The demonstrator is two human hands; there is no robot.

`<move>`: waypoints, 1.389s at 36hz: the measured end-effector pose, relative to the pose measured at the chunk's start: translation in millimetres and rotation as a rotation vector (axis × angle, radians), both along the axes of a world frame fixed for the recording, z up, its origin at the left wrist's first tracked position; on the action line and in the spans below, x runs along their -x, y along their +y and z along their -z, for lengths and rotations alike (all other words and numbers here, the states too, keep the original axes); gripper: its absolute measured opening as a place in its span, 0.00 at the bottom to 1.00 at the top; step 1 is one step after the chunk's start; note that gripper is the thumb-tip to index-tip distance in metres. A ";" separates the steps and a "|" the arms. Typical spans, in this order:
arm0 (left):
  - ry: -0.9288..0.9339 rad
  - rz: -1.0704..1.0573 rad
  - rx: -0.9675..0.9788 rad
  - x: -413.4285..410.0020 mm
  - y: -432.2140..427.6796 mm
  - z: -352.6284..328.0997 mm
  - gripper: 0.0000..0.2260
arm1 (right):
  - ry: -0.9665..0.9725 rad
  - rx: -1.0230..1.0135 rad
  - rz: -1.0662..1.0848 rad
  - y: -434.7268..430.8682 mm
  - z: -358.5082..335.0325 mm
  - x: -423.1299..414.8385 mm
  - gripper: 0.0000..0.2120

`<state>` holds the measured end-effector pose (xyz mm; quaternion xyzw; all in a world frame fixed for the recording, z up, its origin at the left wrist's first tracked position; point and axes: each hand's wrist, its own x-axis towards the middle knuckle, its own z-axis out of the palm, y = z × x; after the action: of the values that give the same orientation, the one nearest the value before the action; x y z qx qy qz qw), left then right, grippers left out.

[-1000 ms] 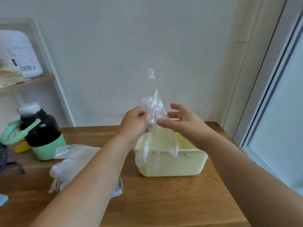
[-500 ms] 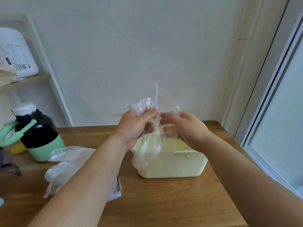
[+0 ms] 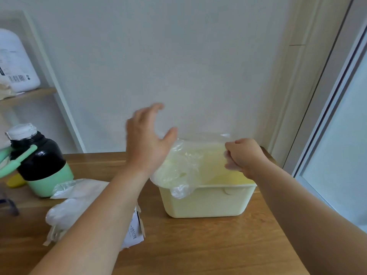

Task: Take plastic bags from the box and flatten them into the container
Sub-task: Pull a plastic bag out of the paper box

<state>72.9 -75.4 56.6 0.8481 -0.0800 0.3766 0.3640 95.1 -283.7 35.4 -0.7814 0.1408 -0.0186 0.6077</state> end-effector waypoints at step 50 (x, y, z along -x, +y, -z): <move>0.487 0.168 -0.069 54.6 82.0 -6.9 0.07 | -0.446 0.402 -0.461 109.7 1.3 49.2 0.05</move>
<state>18.4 6.7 63.6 0.9162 -0.0728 0.1267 0.3731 45.8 -174.0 34.1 -0.8729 -0.1809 -0.0783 0.4464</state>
